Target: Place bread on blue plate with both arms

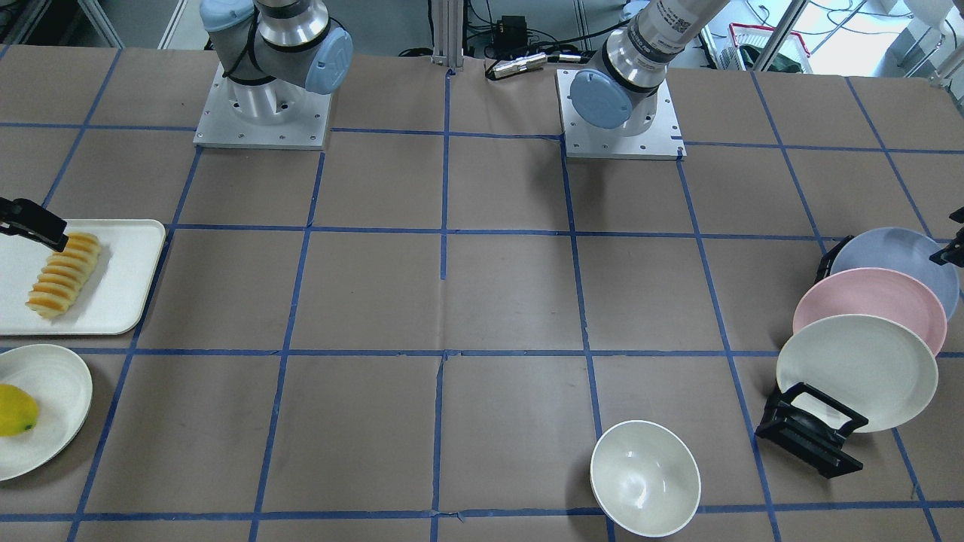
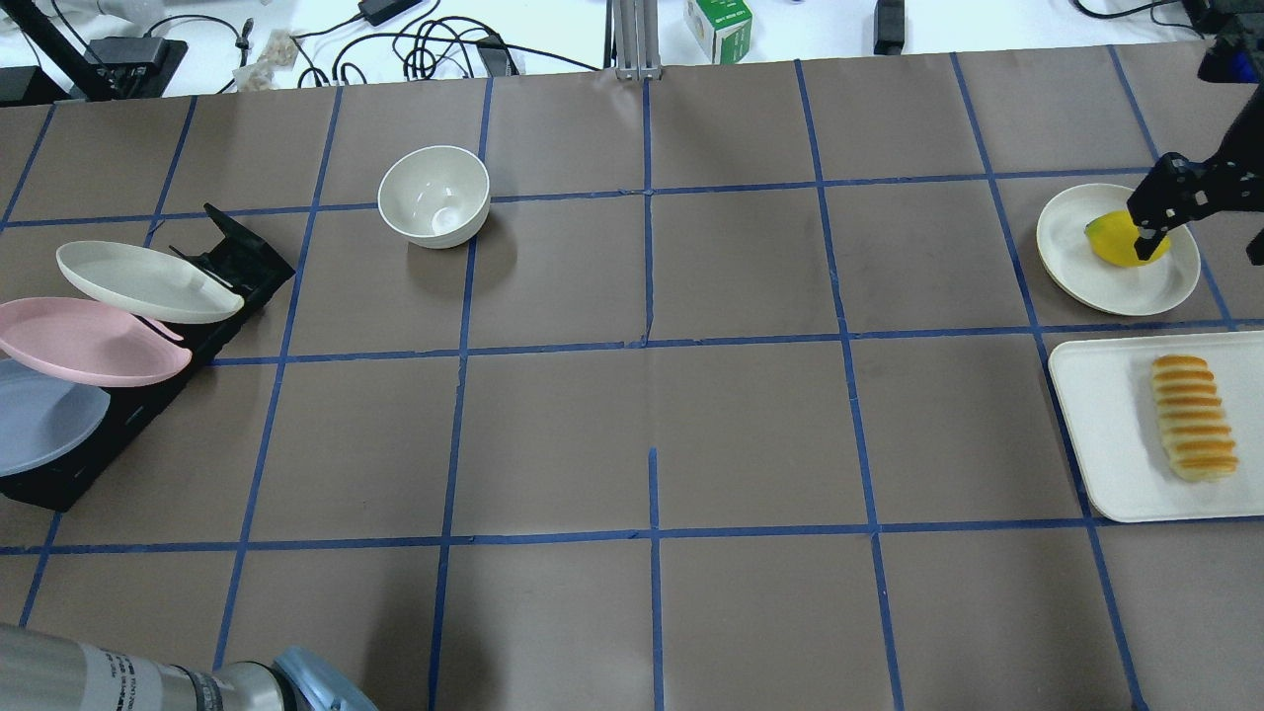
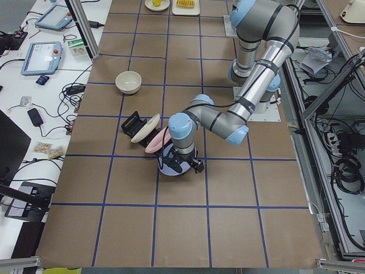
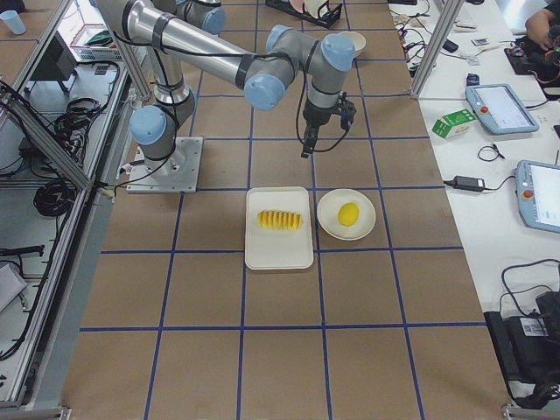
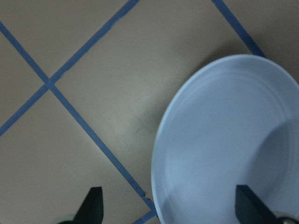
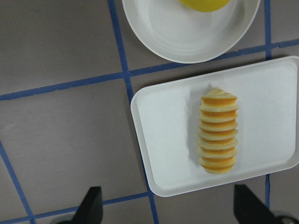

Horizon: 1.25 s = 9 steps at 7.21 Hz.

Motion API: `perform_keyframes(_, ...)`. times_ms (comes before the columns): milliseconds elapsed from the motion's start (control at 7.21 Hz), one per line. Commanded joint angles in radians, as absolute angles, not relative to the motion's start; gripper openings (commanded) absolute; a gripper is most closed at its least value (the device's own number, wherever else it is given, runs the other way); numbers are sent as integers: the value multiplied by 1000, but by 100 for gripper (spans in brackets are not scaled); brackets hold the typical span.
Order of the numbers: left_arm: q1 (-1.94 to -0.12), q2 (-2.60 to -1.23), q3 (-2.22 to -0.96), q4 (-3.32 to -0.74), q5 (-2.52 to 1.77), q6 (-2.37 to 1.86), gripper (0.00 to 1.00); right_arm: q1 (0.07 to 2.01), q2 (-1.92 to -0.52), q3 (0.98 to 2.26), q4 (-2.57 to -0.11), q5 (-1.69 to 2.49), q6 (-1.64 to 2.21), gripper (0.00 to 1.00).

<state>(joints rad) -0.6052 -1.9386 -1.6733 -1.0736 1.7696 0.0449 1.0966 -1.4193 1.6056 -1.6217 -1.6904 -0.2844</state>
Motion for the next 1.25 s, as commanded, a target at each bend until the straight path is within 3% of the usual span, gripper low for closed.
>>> perform_keyframes(0,-615,-1968,-1674,-1012,1795,28,100,1043,-1393,1609,-1634,-1698,-319,100)
perform_keyframes(416,-618,-1968,-1681,-1041,1793,28,90,947,-1300,1620,-1687,-1680,-453,100)
perform_keyframes(554,-617,-1968,-1680,-1051,1789,29,82,893,-1277,1632,-1728,-1674,-489,100)
perform_keyframes(693,-618,-1968,-1680,-1058,1789,29,67,887,-1266,1669,-1770,-1674,-483,100)
perform_keyframes(832,-617,-1968,-1680,-1072,1789,29,45,887,-1252,1739,-1872,-1674,-479,100)
perform_keyframes(970,-618,-1968,-1680,-1078,1789,29,40,887,-1255,1840,-2005,-1675,-462,100)
perform_keyframes(1109,-617,-1968,-1678,-1083,1789,29,26,887,-1279,1906,-2070,-1681,-460,100)
